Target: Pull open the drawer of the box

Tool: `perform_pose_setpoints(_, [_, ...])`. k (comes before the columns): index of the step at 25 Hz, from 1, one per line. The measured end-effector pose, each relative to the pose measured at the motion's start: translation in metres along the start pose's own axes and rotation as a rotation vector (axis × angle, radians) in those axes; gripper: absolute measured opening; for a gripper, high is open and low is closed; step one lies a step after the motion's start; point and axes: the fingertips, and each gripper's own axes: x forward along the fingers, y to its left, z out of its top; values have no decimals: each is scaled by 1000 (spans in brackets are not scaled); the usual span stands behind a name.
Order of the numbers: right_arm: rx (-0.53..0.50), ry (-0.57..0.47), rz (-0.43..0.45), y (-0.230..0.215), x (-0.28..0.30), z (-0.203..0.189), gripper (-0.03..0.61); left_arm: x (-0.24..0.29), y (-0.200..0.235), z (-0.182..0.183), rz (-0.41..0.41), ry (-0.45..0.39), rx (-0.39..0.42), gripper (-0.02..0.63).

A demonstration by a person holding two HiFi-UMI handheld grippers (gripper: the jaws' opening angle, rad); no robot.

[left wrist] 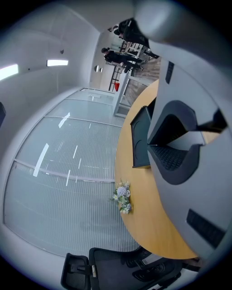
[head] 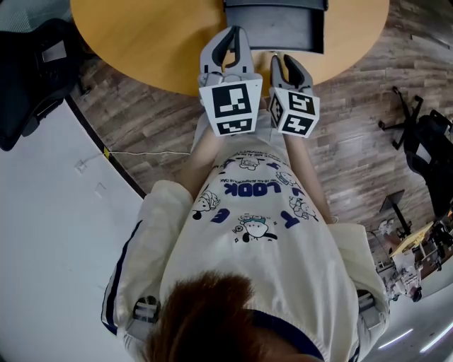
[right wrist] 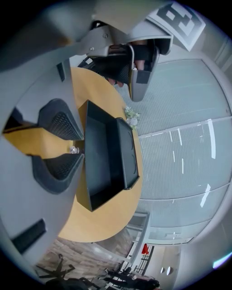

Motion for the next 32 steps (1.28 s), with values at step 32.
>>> perform_pose_setpoints(32, [-56, -554, 39, 30, -83, 205, 46, -46, -14, 115, -1, -279, 64, 17])
